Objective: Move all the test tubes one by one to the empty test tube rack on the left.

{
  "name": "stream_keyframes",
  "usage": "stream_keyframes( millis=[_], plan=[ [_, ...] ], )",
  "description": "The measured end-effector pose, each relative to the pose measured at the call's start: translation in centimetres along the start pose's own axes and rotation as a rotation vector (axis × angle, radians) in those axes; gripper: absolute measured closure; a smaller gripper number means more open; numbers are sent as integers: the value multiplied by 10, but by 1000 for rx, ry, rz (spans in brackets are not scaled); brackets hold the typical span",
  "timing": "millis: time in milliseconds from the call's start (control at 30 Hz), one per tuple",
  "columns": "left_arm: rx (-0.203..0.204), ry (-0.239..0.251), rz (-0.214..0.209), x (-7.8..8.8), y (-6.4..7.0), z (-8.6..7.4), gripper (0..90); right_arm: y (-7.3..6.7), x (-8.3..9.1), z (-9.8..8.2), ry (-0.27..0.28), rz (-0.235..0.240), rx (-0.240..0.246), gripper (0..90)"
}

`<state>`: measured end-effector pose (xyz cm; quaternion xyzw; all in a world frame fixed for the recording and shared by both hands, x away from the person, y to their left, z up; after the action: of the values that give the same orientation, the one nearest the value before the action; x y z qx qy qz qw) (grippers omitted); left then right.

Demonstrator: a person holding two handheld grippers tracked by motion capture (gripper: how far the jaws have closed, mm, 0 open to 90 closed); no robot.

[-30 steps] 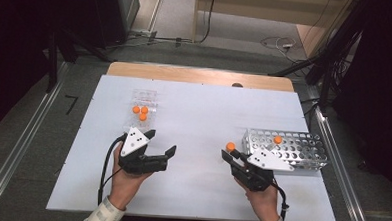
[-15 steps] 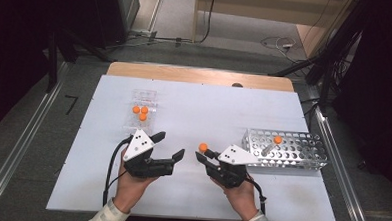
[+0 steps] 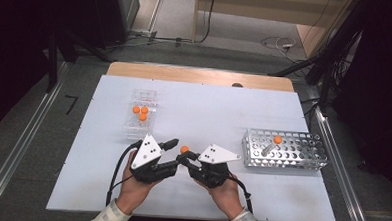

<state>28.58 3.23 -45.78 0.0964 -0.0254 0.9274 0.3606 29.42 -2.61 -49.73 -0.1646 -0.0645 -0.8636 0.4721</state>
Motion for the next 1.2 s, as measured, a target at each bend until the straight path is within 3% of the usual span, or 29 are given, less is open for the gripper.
stream_keyframes(
  millis=[333, 600, 767, 900, 1000, 1100, 1200],
  plan=[
    [-32, -12, -14, -1, 3, -3, 676, -6, -3, 2, 2, 17, 2, 720],
    [-43, -27, -13, -1, 3, -4, 704, -6, -4, 1, -3, 26, -6, 713],
    [-37, -11, 9, 5, -5, 2, 706, -9, 2, -1, -32, 63, -14, 543],
    [-16, 4, 31, 12, -14, 7, 706, 3, 15, -11, -75, 21, -9, 418],
    [-8, 10, 49, 15, -20, 9, 707, 16, 27, -23, -112, 10, -61, 371],
    [2, 18, 61, 18, -26, 12, 706, 30, 45, -30, -98, -33, -94, 327],
    [13, 20, 75, 22, -32, 14, 706, 41, 63, -35, -80, -77, -82, 307]
  ],
)
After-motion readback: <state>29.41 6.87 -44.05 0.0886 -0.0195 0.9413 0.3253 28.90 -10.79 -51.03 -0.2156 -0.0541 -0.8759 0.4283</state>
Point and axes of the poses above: each handheld gripper's, and its own axes: x roughly backward along the jaws, z roughly out of its top, y roughly to its right, the point moved 10 cm from there along -x, roughly forward along the jaws, and after that the axes turned 7 degrees about y, right-handed, at the moved point
